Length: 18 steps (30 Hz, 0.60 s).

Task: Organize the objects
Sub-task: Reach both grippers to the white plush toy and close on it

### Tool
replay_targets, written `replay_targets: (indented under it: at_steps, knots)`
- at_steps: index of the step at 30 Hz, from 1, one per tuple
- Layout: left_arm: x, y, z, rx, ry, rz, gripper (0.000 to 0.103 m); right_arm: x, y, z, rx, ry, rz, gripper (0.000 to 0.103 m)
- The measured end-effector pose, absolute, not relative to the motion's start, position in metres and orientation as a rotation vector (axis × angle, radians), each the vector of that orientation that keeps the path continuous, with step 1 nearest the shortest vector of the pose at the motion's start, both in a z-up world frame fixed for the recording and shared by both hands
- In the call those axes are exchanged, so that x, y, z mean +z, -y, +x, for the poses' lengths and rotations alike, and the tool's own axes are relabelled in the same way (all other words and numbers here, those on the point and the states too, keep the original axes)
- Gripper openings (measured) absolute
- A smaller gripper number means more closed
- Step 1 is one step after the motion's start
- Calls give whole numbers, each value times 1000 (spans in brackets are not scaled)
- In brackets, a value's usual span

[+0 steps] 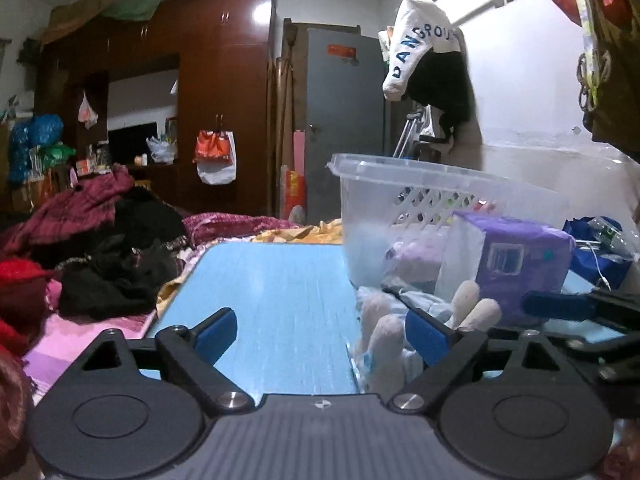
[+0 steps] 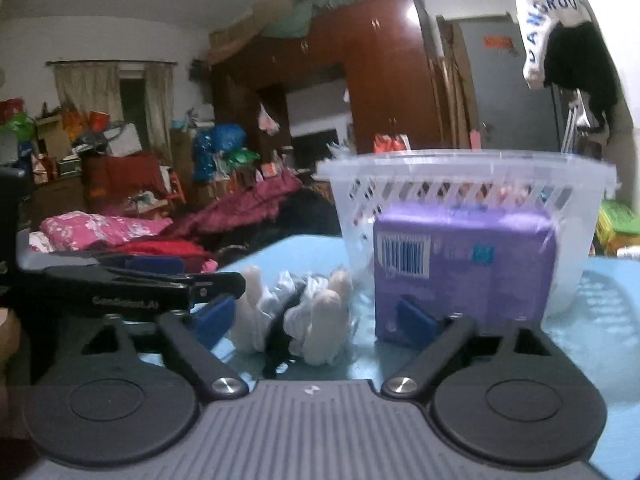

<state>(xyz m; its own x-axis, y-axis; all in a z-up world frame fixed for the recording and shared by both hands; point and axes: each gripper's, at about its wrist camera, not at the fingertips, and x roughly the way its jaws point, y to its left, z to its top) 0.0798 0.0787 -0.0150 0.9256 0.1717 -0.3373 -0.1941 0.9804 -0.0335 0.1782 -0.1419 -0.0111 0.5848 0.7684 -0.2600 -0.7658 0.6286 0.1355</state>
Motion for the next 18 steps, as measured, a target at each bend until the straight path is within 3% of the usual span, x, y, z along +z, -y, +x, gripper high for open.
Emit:
replay_targets:
  at_steps: [3,6,11,14,16,18]
  knots:
    - [-23,-77,81,186,-340,-65,89,-17,139,186,885,-347,35,67]
    - [-26,-72,81,194,-328,-51,85,-20,137,183,881,-357,40,61]
    - [-32,-71,80,183,-321,-66,67,-29,138,163,863,-363,26,42]
    - [-33,-70,80,165,-315,-78,53,-32,136,162,845,-377,16,34]
    - [-33,-69,79,159,-304,-85,37,-32,137,161,835,-374,10,32]
    - [-35,-68,80,142,-300,-91,30,-33,135,159,833,-375,-1,22]
